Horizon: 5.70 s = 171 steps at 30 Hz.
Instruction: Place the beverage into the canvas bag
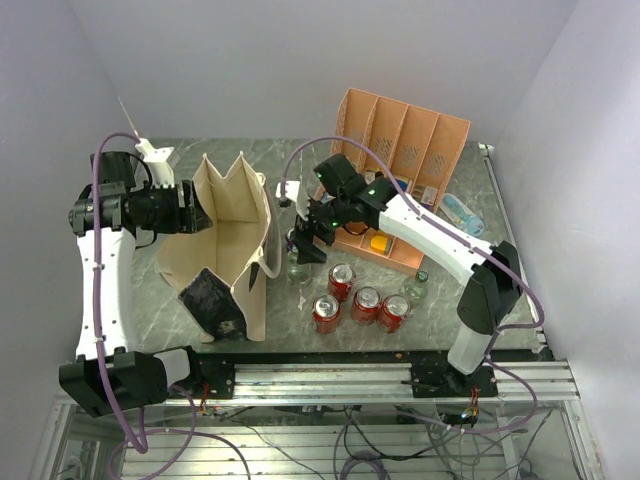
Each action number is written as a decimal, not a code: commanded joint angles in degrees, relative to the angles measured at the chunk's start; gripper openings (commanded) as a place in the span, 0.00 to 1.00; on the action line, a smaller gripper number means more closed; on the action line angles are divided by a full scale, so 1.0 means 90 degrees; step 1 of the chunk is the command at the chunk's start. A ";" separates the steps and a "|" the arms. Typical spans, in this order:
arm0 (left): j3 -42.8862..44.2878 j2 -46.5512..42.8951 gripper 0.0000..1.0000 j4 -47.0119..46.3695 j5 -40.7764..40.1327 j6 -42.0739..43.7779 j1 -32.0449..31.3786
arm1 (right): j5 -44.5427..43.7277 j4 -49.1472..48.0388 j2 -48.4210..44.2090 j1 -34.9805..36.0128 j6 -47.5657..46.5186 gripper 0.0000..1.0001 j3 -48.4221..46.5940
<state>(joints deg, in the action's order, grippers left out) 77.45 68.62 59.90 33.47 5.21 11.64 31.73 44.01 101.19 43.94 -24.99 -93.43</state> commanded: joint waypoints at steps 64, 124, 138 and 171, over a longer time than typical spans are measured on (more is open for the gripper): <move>0.1423 0.0624 0.84 0.0120 -0.0779 0.0453 0.0152 | -0.1027 0.0246 -0.1564 0.0303 0.0170 0.00 -0.1650; -0.0074 -0.0344 0.34 0.0847 0.1158 0.0382 0.0138 | 0.0097 -0.1358 0.1048 0.1420 0.0655 0.00 -0.3520; 0.0893 0.0304 0.76 0.0285 0.0241 0.0053 0.0133 | -0.0246 -0.1744 0.1846 0.1283 0.0188 0.00 -0.3435; -0.0129 -0.0016 0.07 -0.0181 0.0810 0.0699 0.0109 | -0.0527 -0.2694 0.2822 0.0814 -0.0173 0.00 -0.2631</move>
<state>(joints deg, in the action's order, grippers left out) 76.99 68.27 58.17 39.48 10.33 12.53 25.52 27.18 126.80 52.40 -24.97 -117.69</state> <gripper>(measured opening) 0.072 0.305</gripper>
